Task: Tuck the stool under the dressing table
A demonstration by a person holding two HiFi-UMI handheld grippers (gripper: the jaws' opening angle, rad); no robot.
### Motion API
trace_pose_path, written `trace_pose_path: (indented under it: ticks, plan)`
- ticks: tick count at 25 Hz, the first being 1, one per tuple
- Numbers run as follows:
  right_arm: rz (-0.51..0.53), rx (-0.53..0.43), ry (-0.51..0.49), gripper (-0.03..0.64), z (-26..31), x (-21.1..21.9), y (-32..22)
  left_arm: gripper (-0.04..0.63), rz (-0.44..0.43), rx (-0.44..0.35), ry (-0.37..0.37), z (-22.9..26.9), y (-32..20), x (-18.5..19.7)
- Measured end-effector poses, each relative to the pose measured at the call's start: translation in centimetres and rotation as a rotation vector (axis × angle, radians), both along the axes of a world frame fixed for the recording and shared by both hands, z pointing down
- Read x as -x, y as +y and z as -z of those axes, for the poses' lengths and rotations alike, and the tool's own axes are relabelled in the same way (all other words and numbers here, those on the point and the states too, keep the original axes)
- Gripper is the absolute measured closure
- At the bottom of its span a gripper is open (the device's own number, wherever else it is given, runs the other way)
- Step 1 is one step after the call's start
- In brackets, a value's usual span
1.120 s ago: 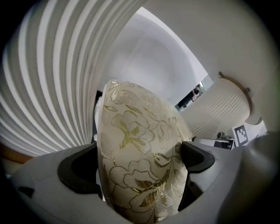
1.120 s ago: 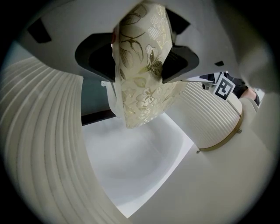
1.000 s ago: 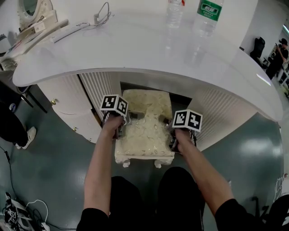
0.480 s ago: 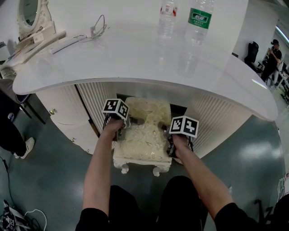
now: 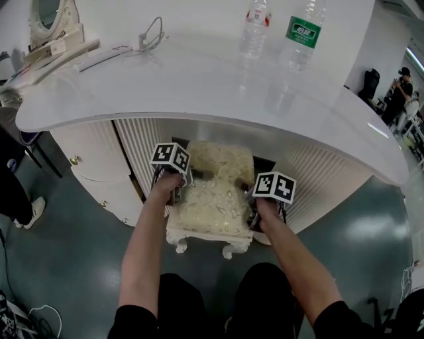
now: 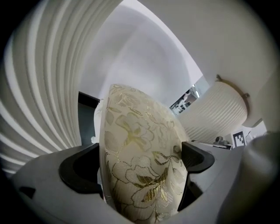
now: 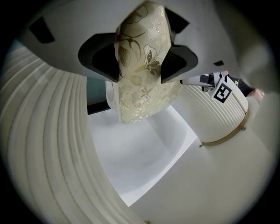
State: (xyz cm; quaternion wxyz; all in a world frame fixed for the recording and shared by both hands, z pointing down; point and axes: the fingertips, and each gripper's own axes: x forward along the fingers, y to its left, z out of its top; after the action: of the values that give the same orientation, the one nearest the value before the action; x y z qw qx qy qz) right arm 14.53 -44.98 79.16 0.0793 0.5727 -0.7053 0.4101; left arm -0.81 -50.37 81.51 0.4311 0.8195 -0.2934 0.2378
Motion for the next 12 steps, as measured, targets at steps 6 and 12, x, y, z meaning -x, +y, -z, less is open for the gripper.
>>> trace_pose_path:
  ticks: [6, 12]
  plan:
    - [0.039, -0.037, 0.016, 0.318, 0.3, 0.0, 0.2, 0.026, -0.003, -0.054, 0.012, 0.6, 1.2, 1.1]
    - [0.091, -0.135, 0.122, 0.319, 1.5, 0.1, 1.5, 0.027, 0.051, -0.193, 0.005, 2.6, 3.1, 3.1]
